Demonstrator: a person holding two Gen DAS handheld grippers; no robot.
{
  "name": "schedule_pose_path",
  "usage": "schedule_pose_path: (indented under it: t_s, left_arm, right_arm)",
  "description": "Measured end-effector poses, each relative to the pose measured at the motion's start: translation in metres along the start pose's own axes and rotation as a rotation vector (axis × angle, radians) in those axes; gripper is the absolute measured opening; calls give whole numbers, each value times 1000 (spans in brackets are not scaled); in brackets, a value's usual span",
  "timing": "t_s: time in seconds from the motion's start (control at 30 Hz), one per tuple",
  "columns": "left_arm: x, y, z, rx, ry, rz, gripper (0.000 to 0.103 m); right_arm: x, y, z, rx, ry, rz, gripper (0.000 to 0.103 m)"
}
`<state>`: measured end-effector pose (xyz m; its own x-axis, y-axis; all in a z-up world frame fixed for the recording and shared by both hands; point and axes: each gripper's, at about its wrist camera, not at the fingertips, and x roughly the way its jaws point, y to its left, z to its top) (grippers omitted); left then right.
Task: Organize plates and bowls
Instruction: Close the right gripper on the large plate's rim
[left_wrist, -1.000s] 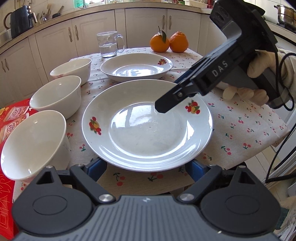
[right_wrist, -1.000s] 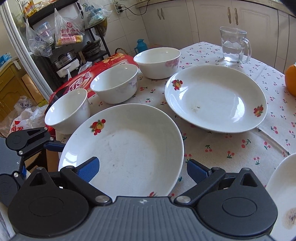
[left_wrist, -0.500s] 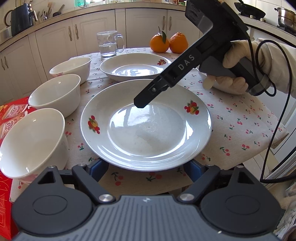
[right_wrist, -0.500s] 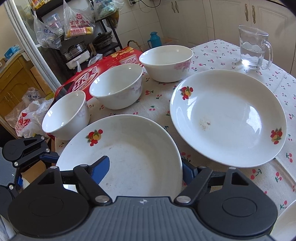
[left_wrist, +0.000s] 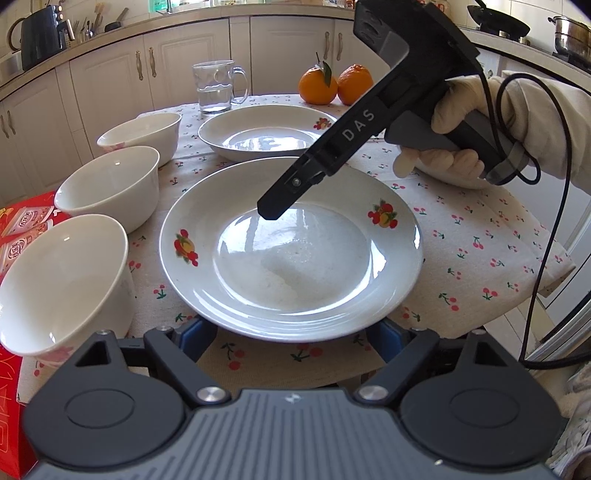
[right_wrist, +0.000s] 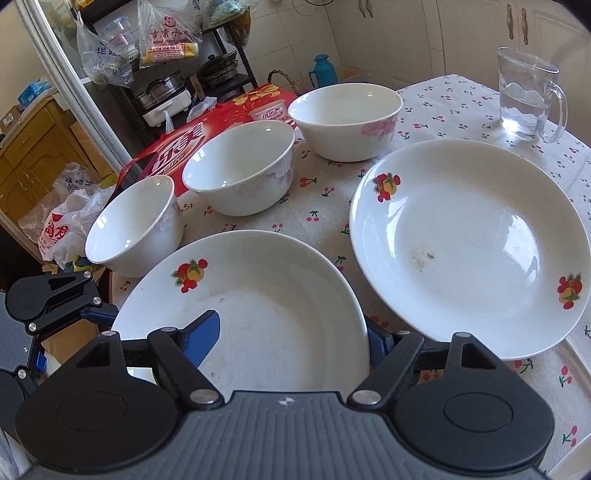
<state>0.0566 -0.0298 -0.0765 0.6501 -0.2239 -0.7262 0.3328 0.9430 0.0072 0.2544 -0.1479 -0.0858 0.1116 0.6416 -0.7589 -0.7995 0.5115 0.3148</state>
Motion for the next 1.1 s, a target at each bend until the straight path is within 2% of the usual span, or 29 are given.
schedule_pose_path:
  t_s: [0.23,0.67,1.1]
  left_arm:
    - [0,0,0,12,0,-5,87]
    - [-5,-2,0,38,3,-62,87]
    - [-6,-5,8,98,11,-92,87]
  right_arm:
    - [-2,1,-1,17,3,-8,84]
    - [-13,7,-15,54,-3,-43,85]
    - [-33,12,-27,82,-33,-70,85]
